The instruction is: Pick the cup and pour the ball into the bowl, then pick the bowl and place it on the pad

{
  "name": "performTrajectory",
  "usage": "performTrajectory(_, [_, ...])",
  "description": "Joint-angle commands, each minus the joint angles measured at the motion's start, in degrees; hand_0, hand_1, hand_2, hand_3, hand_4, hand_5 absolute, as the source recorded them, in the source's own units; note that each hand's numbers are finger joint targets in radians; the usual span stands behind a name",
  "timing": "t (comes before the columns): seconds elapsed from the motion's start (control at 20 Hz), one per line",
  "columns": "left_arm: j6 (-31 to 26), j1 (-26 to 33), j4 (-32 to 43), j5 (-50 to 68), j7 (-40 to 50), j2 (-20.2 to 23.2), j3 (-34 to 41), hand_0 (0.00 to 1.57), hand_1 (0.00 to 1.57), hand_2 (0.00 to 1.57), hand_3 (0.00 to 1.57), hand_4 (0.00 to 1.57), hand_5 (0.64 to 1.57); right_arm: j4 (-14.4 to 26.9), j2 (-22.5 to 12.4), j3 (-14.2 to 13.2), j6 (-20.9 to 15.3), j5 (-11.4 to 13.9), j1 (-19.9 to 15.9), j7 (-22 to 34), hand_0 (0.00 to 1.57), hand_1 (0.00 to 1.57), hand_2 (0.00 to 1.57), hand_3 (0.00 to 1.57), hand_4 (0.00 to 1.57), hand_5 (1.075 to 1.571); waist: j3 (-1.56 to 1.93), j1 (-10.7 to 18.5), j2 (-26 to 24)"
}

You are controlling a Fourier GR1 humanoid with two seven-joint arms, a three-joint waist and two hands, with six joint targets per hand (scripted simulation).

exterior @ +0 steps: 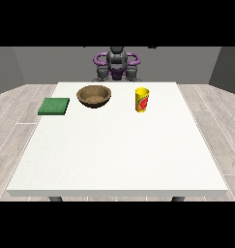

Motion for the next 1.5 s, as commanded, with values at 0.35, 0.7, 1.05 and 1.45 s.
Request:
performTrajectory(0.35, [8.5, -13.7, -3.7, -6.8, 4.6, -1.8, -2.4, 0.00, 0.00, 0.00, 0.00, 0.60, 1.556, -13.0, -0.1, -1.8, -1.7, -2.5, -4.8, 5.5, 0.00, 0.00, 0.00, 0.00, 0.76, 1.551, 0.19, -3.3, 12.8])
performTrajectory(0.7, [4.0, -12.9, 5.2, -5.7, -18.0, -1.2, 0.6, 0.00, 0.00, 0.00, 0.00, 0.55, 1.513, -7.6, 0.2, -3.4, -0.9, -1.4, -11.9, -4.0, 0.00, 0.00, 0.00, 0.00, 0.71, 1.542, 0.14, -2.1, 28.7])
performTrajectory(1.05, [0.0, -14.1, 15.9, -3.0, -31.8, 1.8, 6.1, 0.00, 0.00, 0.00, 0.00, 0.41, 1.484, -3.0, -3.2, -9.7, 5.4, -6.7, -12.9, -14.1, 0.00, 0.00, 0.00, 0.00, 0.68, 1.547, 0.17, -3.6, 36.9])
performTrajectory(1.45, [0.2, -20.3, 33.7, -4.0, -38.4, 2.9, 8.9, 0.00, 0.00, 0.00, 0.00, 0.00, 1.441, 2.4, -5.9, -12.6, 9.8, -9.4, -12.5, -15.9, 0.00, 0.00, 0.00, 0.00, 0.67, 1.560, 0.17, -5.6, 34.6])
